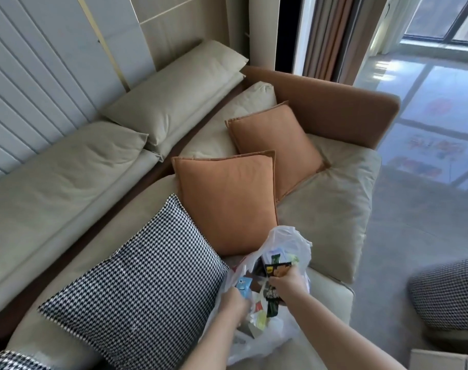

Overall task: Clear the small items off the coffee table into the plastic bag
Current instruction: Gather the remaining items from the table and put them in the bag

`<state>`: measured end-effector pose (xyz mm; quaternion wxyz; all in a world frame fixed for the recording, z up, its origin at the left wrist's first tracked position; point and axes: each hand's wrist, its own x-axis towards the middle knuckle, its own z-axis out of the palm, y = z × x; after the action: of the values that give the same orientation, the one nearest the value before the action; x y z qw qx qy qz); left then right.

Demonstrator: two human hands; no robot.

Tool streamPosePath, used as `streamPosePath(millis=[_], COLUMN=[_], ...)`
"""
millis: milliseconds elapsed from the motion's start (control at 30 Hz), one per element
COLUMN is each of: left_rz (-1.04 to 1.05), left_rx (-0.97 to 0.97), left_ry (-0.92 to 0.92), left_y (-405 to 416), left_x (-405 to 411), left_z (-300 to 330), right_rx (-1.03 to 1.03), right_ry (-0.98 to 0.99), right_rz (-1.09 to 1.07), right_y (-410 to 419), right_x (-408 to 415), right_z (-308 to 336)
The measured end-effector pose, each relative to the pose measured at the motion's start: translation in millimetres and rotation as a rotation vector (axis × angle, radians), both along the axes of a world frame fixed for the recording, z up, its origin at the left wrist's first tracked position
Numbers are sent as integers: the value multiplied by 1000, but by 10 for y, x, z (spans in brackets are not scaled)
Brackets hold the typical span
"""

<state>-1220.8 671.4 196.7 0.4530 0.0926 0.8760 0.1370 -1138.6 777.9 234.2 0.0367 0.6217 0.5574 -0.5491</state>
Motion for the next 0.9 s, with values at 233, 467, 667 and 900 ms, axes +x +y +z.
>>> streamPosePath(millis=[233,467,667,900], left_rz=[-57,-32,-125,-325], left_rx=[-27,-50,132,257], left_ry=[79,76,-14,-46], left_y=[16,-62,-100,37], left_x=[-159,-111,124,597], left_z=[-63,14,228,591], right_rx=[-10,21,54,200], right_ry=[-29,69,-32,-149], right_rz=[-15,-32,117,250], right_y=[100,69,-77,-197], right_x=[-81,67,416,1092], right_z=[-134,-98,41,268])
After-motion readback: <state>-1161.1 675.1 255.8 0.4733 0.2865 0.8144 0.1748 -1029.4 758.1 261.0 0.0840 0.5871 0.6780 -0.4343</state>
